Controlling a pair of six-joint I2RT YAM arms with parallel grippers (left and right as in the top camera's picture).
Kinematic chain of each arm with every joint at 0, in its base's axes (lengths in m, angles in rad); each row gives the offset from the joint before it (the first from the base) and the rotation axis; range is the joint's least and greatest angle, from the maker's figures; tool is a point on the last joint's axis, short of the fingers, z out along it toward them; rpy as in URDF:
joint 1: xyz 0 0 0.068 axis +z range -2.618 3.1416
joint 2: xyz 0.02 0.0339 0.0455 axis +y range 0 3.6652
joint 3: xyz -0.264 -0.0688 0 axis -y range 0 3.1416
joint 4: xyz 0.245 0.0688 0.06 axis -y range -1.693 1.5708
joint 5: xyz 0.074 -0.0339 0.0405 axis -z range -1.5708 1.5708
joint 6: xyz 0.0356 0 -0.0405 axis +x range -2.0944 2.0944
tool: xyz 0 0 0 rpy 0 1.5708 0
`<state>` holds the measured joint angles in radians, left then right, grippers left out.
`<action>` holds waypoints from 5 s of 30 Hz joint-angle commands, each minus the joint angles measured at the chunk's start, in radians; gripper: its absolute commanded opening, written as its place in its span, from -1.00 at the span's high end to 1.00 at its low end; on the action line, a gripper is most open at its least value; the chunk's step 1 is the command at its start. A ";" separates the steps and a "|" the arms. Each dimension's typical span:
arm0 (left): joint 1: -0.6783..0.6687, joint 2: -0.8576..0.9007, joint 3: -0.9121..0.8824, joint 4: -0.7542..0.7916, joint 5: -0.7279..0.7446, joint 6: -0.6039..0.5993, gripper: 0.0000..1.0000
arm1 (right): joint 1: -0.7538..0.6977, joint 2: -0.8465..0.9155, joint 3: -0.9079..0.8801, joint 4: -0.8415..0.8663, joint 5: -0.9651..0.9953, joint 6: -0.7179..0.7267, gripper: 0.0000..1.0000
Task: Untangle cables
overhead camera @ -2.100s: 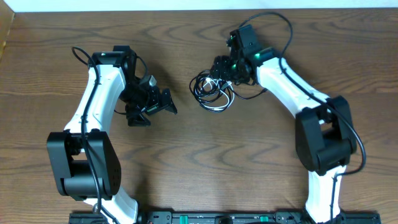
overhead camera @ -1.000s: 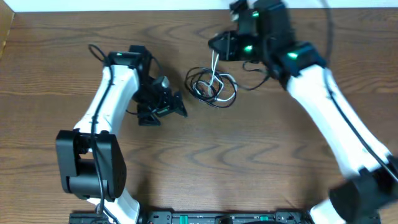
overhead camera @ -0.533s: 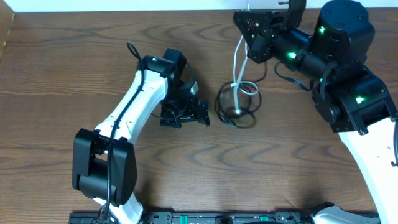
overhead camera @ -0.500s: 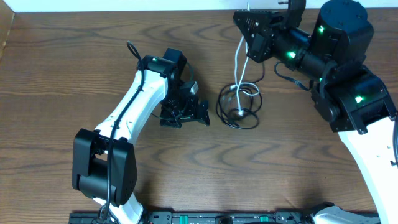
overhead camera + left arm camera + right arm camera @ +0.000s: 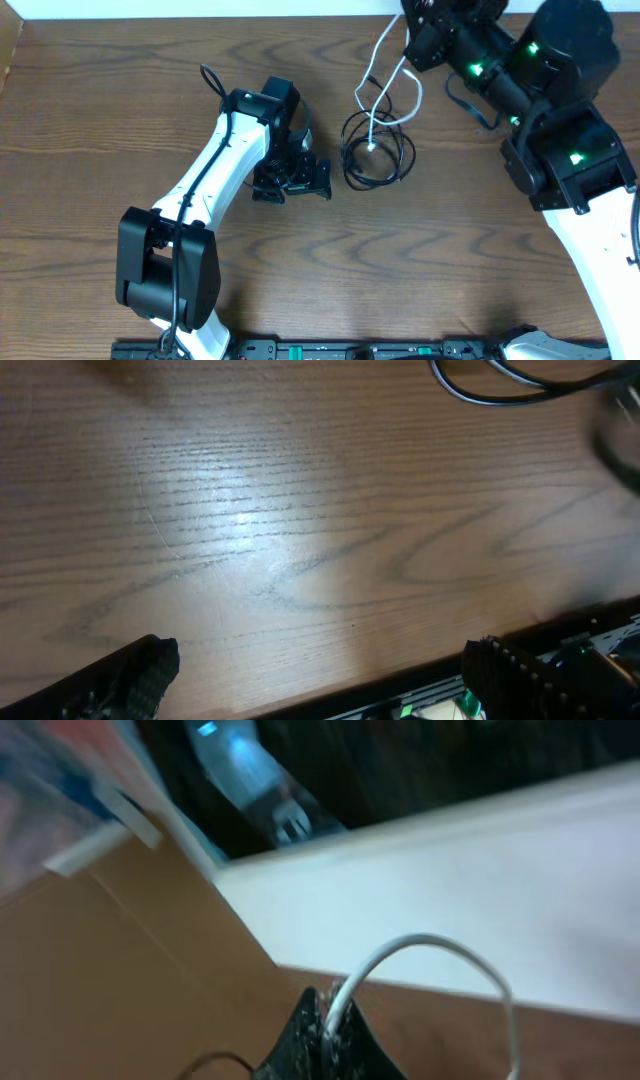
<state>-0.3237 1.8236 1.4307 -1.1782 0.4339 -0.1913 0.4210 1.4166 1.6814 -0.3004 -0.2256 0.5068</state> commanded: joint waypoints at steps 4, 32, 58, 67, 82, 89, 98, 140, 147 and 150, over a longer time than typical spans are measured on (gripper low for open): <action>-0.002 0.005 -0.009 -0.002 -0.017 -0.014 -0.93 | -0.003 0.128 0.009 -0.003 -0.003 0.099 0.97; -0.002 0.006 -0.009 0.027 -0.017 -0.014 -0.93 | 0.037 0.144 0.008 -0.275 0.186 0.488 0.98; -0.002 0.006 -0.009 0.043 -0.017 -0.058 -0.93 | -0.106 0.124 0.008 0.146 -0.439 0.195 0.97; -0.002 0.006 -0.009 0.039 -0.016 -0.058 -0.93 | -0.023 0.179 0.008 -0.240 -0.254 0.301 0.97; 0.063 -0.047 0.044 -0.033 0.031 0.018 -0.51 | -0.021 0.179 0.008 -0.383 -0.214 0.154 0.98; 0.270 -0.158 0.045 -0.040 0.366 -0.041 -0.52 | -0.005 0.179 0.006 -0.520 -0.476 -0.431 0.98; 0.318 -0.159 0.045 -0.036 0.517 -0.566 -0.52 | 0.131 0.179 0.005 -0.760 -0.640 -0.976 0.98; 0.340 -0.159 0.045 -0.028 1.103 -0.513 0.63 | 0.150 0.181 0.005 -0.698 -0.597 -0.888 0.95; 0.340 -0.159 0.045 -0.028 1.099 -0.513 0.85 | 0.150 0.181 0.005 -0.702 -0.596 -0.888 0.88; 0.340 -0.159 0.045 -0.028 1.071 -0.513 0.85 | 0.150 0.181 0.005 -0.702 -0.596 -0.880 0.17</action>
<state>0.0113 1.6653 1.4601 -1.2037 1.5162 -0.7067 0.5663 1.6089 1.6802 -1.0027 -0.8131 -0.3843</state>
